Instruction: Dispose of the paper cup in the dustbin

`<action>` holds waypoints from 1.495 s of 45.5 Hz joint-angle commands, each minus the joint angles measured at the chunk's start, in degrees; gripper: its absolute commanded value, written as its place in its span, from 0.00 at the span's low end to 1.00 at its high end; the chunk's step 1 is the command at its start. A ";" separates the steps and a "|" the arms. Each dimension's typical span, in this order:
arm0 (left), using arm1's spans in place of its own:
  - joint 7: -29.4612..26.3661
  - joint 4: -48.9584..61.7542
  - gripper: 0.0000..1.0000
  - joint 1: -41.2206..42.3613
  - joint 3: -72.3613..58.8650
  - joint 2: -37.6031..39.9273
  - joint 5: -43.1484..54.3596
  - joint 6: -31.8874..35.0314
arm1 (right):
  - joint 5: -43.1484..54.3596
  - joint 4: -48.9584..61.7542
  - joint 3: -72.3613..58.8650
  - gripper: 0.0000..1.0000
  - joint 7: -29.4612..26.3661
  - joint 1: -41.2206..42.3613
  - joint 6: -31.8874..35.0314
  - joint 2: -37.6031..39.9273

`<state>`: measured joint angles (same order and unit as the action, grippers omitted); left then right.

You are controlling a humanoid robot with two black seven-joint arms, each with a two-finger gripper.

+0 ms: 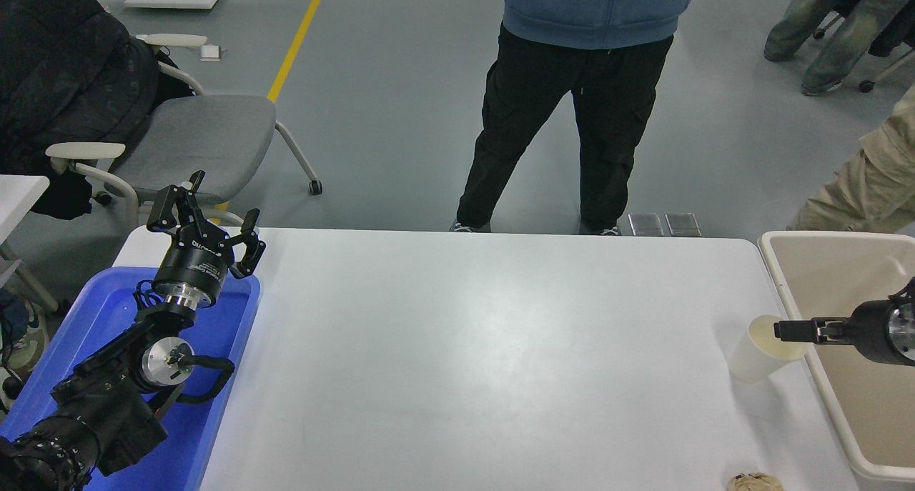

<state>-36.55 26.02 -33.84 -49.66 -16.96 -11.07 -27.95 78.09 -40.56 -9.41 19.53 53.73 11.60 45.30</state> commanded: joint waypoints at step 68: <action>-0.02 0.00 1.00 0.00 0.01 0.17 0.00 0.00 | -3.20 6.20 -3.16 0.00 5.78 -1.44 -0.88 -1.62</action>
<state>-36.57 26.00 -33.84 -49.66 -16.96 -11.08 -27.95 76.46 -33.77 -12.45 24.08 51.73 10.55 42.62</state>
